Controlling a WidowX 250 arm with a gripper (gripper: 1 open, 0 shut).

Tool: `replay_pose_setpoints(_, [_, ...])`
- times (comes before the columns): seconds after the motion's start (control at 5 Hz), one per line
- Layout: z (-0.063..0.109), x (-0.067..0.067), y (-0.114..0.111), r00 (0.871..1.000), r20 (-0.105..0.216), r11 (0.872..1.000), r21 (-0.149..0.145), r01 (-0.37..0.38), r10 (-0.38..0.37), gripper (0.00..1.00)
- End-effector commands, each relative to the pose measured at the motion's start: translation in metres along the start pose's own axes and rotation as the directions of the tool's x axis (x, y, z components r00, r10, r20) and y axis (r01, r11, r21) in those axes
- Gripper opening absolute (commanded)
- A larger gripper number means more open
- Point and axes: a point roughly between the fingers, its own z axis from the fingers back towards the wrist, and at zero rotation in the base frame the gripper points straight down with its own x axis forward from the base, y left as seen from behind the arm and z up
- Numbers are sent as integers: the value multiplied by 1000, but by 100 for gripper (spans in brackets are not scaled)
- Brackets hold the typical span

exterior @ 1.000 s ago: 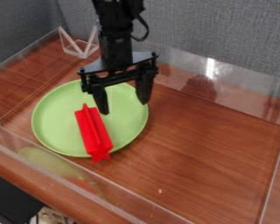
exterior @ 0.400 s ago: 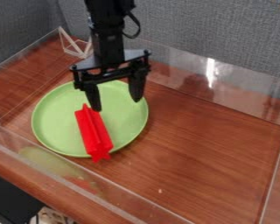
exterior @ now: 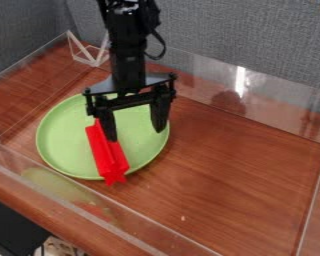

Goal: Move the red object from the green plate to the table

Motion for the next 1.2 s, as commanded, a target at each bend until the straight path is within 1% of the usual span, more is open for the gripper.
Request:
replay_pose_setpoints(0.0, [16, 2, 14, 996, 39, 996, -43, -78, 79, 100])
replay_pose_setpoints(0.2, [1, 7, 17, 995, 47, 995, -44, -85, 87, 100])
replay_pose_setpoints(0.4, [-15, 9, 18, 996, 55, 997, -34, -66, 68, 100])
replay_pose_setpoints(0.6, [-19, 12, 28, 990, 67, 992, -35, -120, 122, 100])
replay_pose_setpoints(0.8, [-24, 13, 28, 983, 67, 985, -32, -171, 173, 0])
replay_pose_setpoints(1.0, [-15, 9, 24, 987, 53, 988, -56, -147, 150, 0])
